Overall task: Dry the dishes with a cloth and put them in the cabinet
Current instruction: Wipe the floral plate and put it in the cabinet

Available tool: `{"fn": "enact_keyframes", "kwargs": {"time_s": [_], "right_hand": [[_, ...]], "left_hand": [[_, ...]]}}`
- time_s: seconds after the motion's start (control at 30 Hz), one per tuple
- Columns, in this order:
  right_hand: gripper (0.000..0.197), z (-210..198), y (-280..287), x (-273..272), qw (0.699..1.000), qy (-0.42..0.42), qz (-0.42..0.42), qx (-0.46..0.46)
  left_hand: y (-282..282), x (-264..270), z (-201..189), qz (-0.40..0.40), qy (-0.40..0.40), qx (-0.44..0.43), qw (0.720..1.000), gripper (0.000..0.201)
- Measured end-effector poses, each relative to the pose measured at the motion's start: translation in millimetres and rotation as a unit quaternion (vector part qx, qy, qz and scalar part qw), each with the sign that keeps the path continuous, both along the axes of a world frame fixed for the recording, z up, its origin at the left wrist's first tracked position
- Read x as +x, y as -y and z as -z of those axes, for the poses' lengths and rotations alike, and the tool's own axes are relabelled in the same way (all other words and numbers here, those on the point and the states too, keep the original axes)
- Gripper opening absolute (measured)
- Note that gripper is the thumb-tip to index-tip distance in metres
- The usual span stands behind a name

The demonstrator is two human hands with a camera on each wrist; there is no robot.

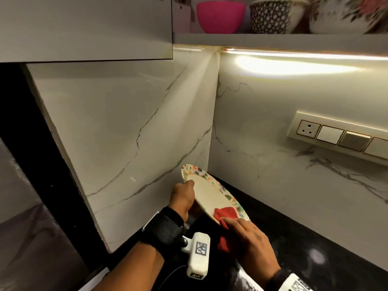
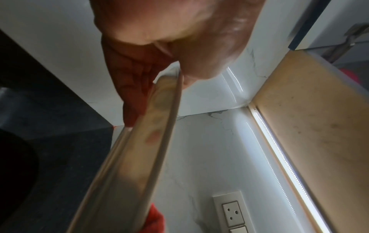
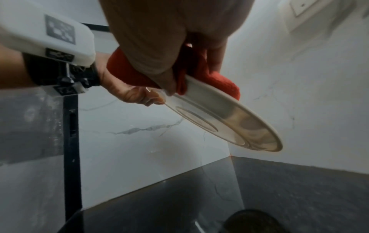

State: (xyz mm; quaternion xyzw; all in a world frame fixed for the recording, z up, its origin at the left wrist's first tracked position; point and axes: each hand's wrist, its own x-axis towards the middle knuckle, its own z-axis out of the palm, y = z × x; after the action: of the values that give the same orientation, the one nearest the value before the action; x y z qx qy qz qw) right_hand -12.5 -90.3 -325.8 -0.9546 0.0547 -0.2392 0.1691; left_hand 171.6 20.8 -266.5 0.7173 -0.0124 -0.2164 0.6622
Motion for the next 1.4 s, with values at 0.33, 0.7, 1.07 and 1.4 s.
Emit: {"fn": "enact_keyframes", "kwargs": {"time_s": [0.33,0.7,1.07,1.4], "right_hand": [[0.055,-14,30,12,0.812,0.194,0.098,0.541],[0.047,0,59,-8,0.615,0.094,0.126,0.773],[0.022,-61,83,54,0.874,-0.036,0.248,0.416],[0.066,-69,19,103,0.974,-0.071,0.140,0.165]], "left_hand": [[1,-2,24,0.085,0.051,0.054,0.994,0.038],[-28,7,89,-0.118,-0.161,-0.112,0.973,0.056],[-29,-22,6,-0.029,0.195,-0.034,0.980,0.047],[-21,-18,1,0.044,0.309,0.045,0.949,0.053]]}}
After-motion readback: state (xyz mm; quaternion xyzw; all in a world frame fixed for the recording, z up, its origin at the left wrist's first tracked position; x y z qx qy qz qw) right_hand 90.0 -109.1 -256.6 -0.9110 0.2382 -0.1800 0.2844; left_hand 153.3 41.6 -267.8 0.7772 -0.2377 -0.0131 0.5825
